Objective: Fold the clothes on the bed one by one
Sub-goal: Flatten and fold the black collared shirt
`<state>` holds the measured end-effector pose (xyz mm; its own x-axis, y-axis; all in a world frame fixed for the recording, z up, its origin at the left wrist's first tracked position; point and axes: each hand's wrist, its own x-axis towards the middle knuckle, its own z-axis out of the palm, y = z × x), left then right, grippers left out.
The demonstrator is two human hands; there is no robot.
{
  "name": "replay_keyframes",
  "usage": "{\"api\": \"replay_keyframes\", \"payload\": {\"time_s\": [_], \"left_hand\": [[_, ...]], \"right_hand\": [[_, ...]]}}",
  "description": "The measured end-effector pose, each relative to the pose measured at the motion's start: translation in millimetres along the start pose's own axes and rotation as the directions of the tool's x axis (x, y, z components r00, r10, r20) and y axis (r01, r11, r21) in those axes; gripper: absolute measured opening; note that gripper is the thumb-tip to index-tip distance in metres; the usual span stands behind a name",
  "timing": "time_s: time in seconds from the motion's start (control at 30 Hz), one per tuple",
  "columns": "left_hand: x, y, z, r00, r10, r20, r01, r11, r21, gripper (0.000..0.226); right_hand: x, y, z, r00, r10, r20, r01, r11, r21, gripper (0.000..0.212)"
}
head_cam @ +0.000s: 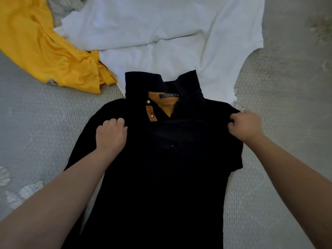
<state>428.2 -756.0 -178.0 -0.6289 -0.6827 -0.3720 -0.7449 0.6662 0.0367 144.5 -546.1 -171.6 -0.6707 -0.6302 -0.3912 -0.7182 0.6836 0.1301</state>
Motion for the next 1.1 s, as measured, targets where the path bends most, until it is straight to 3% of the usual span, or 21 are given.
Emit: {"api": "replay_keyframes", "payload": {"time_s": [0.1,0.27,0.37,0.47,0.5,0.57,0.63,0.73,0.83,0.93,1.03,1.1], "left_hand": [[3,0,8,0.995,-0.013,-0.096,0.012,1.0,-0.005,0.022],[10,-2,19,0.983,-0.053,-0.176,0.045,0.998,-0.049,0.02],[8,-5,27,0.988,-0.096,-0.117,0.089,0.994,-0.066,0.037],[-6,-11,27,0.969,-0.106,-0.222,0.055,0.973,-0.226,0.046],[-14,-16,29,0.961,-0.121,-0.249,0.055,0.965,-0.256,0.047],[-34,-31,36,0.956,-0.171,-0.238,0.1,0.953,-0.285,0.049],[-58,-51,44,0.957,-0.262,-0.124,0.216,0.93,-0.298,0.055],[-92,-81,54,0.94,-0.34,0.013,0.329,0.901,-0.282,0.059],[-123,-97,61,0.942,-0.325,0.082,0.334,0.888,-0.316,0.06],[-145,-105,65,0.917,-0.387,0.096,0.398,0.869,-0.294,0.056],[-164,-108,71,0.845,-0.514,0.146,0.534,0.818,-0.214,0.042],[-174,-111,75,0.837,-0.52,0.168,0.546,0.809,-0.216,0.029]], "right_hand": [[4,-2,-3,0.979,0.189,-0.077,-0.188,0.982,0.016,0.028],[-10,-13,10,0.961,0.276,0.007,-0.276,0.96,0.051,0.037],[-29,-35,22,0.991,0.132,-0.016,-0.13,0.988,0.084,0.057],[-65,-64,38,0.984,-0.151,-0.096,0.164,0.974,0.158,0.052],[-78,-70,44,0.977,-0.204,-0.063,0.212,0.964,0.159,0.056],[-99,-77,57,0.966,-0.225,0.124,0.21,0.97,0.124,0.081],[-108,-74,71,0.955,-0.191,0.225,0.17,0.979,0.11,0.089],[-108,-77,72,0.966,-0.133,0.221,0.098,0.982,0.16,0.067],[-114,-93,65,0.977,-0.116,0.181,0.091,0.986,0.141,0.063],[-136,-132,61,0.963,-0.241,0.122,0.215,0.957,0.197,0.06],[-157,-178,70,0.918,-0.37,0.145,0.33,0.913,0.24,0.058],[-167,-203,77,0.9,-0.391,0.192,0.337,0.905,0.261,0.058]]}}
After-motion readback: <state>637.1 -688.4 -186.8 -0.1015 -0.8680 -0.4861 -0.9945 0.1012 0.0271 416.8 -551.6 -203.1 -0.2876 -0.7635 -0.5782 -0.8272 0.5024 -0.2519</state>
